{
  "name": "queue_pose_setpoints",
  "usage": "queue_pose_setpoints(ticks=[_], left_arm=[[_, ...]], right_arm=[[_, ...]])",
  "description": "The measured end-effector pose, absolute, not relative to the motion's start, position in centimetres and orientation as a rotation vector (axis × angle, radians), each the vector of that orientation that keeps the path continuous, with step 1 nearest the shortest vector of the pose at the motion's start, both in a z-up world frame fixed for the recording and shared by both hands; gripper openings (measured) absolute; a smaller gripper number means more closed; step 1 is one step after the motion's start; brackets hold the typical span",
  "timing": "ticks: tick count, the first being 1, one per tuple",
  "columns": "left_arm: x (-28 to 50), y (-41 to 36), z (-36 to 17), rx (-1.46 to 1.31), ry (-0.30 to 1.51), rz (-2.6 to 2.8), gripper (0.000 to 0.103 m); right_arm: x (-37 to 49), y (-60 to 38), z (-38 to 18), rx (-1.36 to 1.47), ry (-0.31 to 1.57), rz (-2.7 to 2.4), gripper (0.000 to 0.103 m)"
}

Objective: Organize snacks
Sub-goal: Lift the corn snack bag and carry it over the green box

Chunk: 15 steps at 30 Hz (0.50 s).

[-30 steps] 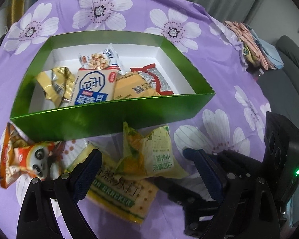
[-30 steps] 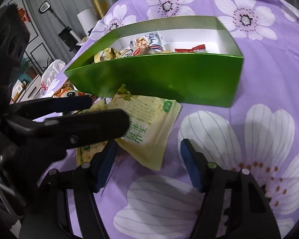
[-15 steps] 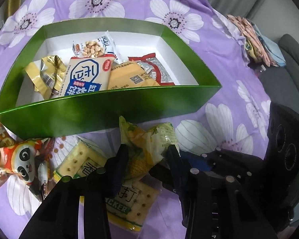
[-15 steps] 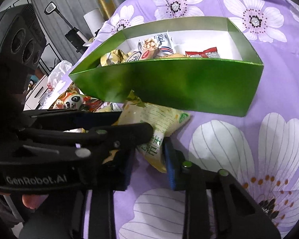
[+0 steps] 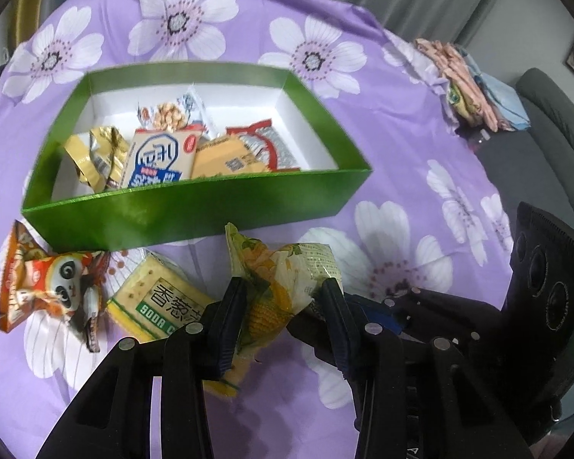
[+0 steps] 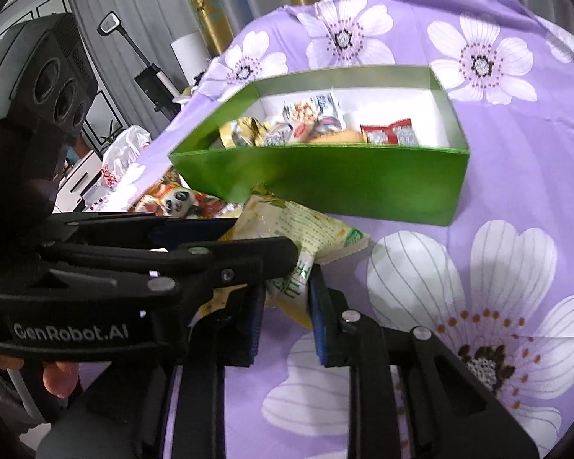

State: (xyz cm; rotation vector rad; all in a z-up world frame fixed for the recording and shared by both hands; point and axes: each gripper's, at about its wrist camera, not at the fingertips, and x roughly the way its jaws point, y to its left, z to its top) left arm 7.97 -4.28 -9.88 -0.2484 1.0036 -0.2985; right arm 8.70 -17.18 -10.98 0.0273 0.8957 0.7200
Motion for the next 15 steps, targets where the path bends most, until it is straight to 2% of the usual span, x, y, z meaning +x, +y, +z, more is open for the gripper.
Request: queue_pose_setpoints(ticks=[15], left_arm=[[5.5,-4.3,-3.6,-0.21,0.868,-0.295,0.041]], right_arm=[[6.1,-17.5,-4.5,0.008,0.755,0.728,0.023]])
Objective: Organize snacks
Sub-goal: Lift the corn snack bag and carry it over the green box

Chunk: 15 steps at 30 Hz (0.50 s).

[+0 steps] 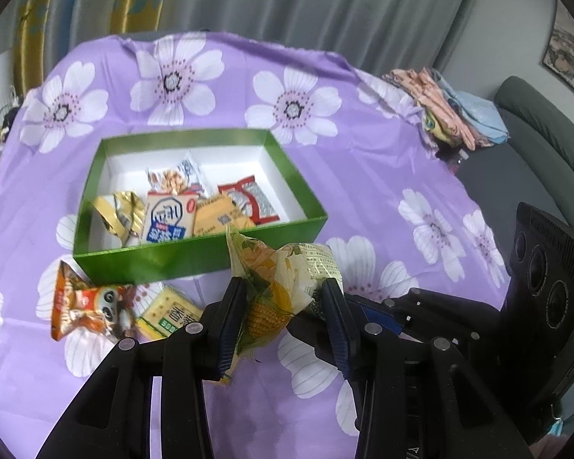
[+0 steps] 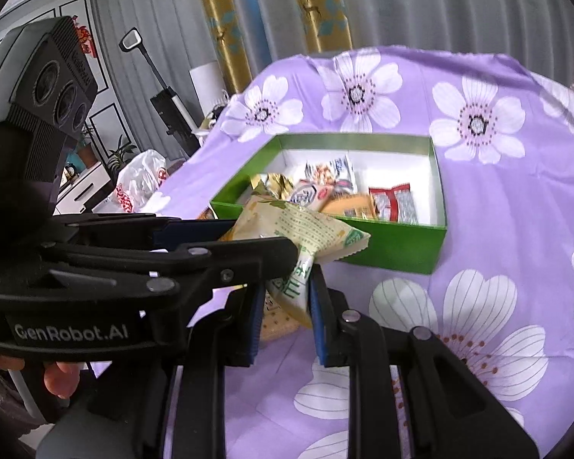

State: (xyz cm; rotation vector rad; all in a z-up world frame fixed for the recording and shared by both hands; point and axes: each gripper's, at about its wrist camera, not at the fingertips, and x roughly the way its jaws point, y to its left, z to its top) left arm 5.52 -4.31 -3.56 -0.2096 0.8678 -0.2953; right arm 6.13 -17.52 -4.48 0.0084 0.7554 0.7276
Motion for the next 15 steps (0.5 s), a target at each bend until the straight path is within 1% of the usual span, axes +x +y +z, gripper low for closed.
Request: queue_pose_setpoints(ticks=[9,15], left_arm=[[5.2,-4.0,-1.3,-0.187,0.811,-0.29,0.041],[6.5,-3.6,-0.5,-0.186,0.8,-0.29,0.041]], right_arm=[[6.6,-17.4,-2.4,0.001,0.697,0.736,0.023],[7.6,-17.0,-1.9,-0.002,0.672,0.731,0.023]])
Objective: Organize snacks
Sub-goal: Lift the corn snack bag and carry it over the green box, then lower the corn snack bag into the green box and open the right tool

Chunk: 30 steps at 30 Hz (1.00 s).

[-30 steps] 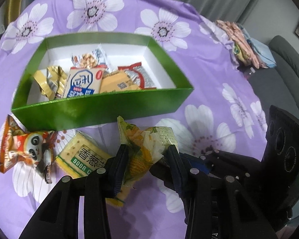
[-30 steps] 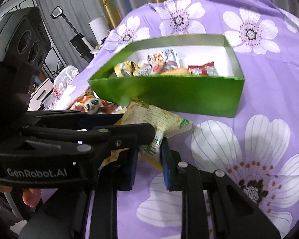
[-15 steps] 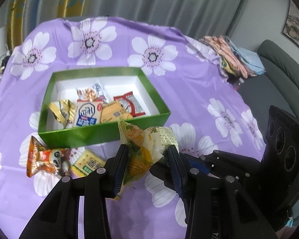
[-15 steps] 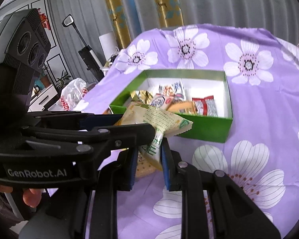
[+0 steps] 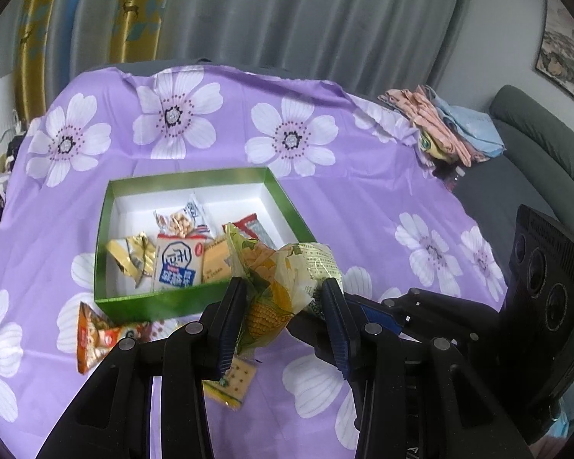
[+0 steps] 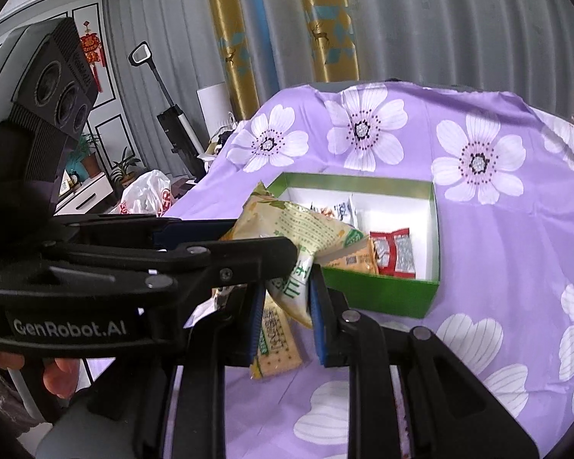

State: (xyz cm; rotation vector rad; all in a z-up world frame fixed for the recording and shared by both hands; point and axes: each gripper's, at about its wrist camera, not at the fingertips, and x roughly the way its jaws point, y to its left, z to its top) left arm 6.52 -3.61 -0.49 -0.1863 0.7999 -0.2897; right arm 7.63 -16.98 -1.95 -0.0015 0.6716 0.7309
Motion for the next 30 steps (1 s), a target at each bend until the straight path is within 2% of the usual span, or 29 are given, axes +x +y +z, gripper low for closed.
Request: queue_pose_setpoints(ticks=[16,30], left_arm=[[12.8,-1.8,-1.0,-0.218,0.81,-0.285,0.041],[17.5,0.3,-5.6,-0.296,0.903,-0.271,0.041]], right_arm=[[13.8,-15.4,-2.9,0.004,0.662,0.722,0.023],[18.2,-13.3,-6.9,-0.034,0.754,0.721,0.023]])
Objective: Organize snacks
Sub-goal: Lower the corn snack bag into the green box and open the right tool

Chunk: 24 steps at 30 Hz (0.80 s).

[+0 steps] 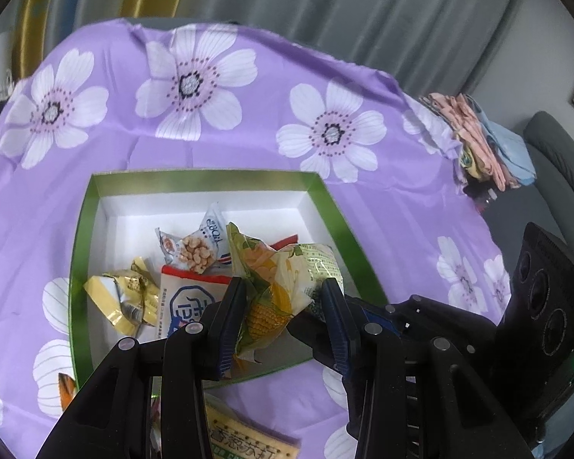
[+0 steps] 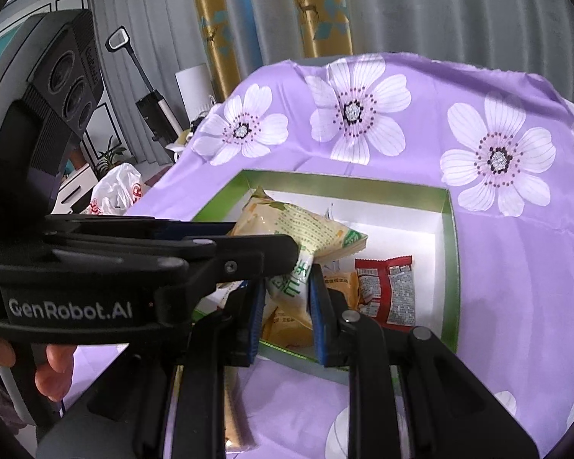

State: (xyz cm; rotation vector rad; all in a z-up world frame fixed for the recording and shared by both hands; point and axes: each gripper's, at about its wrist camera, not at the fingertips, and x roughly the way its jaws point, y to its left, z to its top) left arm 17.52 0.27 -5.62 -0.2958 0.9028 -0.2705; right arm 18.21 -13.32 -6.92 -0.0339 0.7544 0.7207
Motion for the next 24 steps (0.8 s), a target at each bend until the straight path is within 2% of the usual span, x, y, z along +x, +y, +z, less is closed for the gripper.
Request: queue_pose_setpoints(ticks=[24], left_arm=[[20.2,1.2,-9.3,-0.344,1.001,-0.21,0.041]], right_arm=[[20.5,-11.5,-9.4,-0.05,0.849,0.708,0.026]])
